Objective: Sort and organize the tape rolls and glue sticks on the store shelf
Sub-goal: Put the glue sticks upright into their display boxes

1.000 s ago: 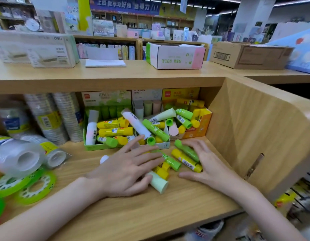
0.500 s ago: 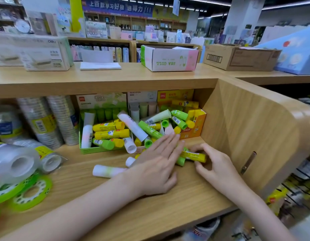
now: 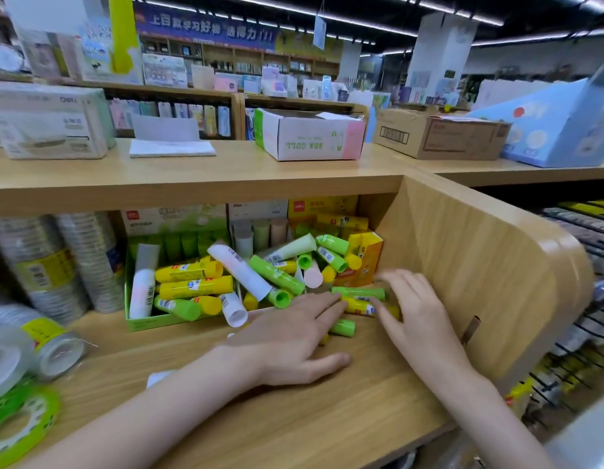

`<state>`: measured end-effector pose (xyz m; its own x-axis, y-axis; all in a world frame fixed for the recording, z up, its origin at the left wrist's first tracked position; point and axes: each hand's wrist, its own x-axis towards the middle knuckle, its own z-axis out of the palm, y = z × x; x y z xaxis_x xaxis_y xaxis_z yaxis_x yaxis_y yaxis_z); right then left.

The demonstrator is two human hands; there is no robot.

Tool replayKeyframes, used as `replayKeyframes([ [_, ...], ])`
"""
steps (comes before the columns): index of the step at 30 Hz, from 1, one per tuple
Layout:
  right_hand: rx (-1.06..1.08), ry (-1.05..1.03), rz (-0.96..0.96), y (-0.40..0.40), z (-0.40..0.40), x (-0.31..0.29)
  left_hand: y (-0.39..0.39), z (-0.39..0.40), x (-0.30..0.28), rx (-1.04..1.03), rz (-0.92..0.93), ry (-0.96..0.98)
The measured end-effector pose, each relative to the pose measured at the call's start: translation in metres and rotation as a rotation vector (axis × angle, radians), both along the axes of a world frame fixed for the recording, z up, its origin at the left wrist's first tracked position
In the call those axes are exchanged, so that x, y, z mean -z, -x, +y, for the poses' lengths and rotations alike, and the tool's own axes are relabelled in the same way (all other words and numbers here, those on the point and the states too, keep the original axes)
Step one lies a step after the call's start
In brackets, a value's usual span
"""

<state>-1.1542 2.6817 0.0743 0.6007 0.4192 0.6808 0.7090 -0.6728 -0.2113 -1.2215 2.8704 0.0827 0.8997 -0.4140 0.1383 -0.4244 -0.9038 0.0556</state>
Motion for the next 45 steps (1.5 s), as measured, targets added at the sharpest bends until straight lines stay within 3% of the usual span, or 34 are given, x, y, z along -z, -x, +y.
replayKeyframes([
  [5,-0.007,0.051,0.034,-0.035,0.033,-0.016,-0.001,-0.005,0.001,0.168,-0.373,-0.087],
  [9,-0.009,0.002,0.003,-0.046,0.039,-0.013,-0.006,-0.004,-0.002,0.016,-0.585,-0.197],
  [13,-0.086,-0.265,-0.046,-0.041,0.04,-0.015,-0.019,0.009,-0.003,-0.135,-0.582,-0.134],
  [19,-0.054,-0.425,-0.083,-0.038,0.037,-0.033,-0.034,0.008,0.001,-0.017,-0.592,-0.129],
  [31,0.142,0.017,-0.108,-0.05,0.046,-0.029,-0.041,0.004,0.006,-0.013,-0.509,-0.019],
  [42,0.175,0.202,-0.096,-0.045,0.039,-0.029,-0.041,0.007,0.009,-0.044,-0.507,0.022],
  [45,0.159,0.251,0.014,-0.045,0.035,-0.034,-0.038,0.009,0.01,-0.06,-0.573,0.029],
])
